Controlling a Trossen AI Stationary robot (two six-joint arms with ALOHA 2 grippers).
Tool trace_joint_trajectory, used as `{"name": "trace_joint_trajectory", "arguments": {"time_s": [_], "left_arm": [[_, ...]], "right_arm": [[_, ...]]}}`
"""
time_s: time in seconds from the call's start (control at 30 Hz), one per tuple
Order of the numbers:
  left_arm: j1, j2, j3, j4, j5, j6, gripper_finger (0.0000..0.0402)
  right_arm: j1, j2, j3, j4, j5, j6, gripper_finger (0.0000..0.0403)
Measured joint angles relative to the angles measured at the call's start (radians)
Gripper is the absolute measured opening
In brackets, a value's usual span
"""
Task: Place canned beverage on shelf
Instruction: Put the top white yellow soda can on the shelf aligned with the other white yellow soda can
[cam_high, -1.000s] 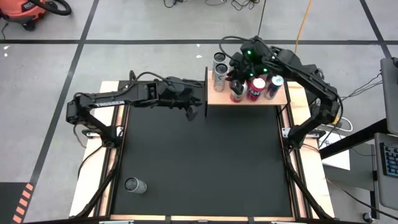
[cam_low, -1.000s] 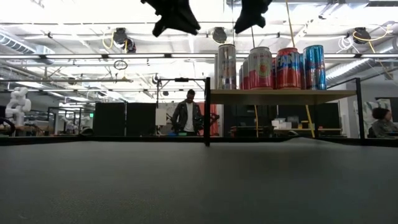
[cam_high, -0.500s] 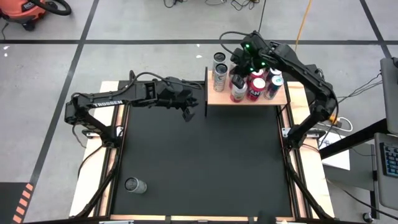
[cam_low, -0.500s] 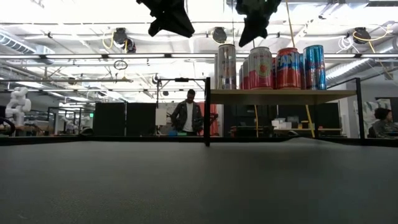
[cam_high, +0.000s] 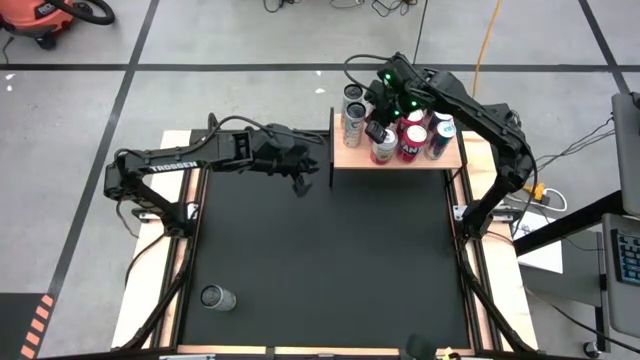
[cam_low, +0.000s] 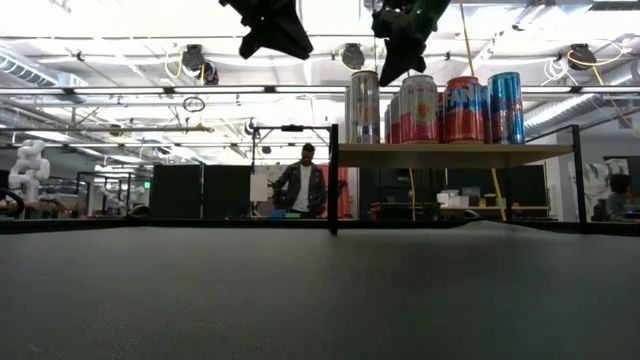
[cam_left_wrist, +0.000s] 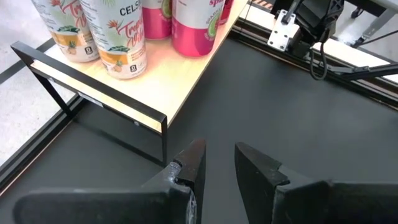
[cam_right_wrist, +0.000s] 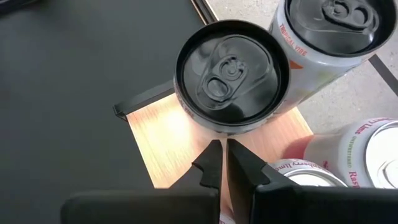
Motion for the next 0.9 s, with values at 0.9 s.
{"name": "trace_joint_trajectory", "arguments": {"time_s": [0.9], "left_arm": [[0.000,0.000,0.000,-0.013,0.000,0.005,0.0086]], "right_arm": [[0.002,-0.001,0.000,0.005,-0.028,-0.005,0.0000]]}}
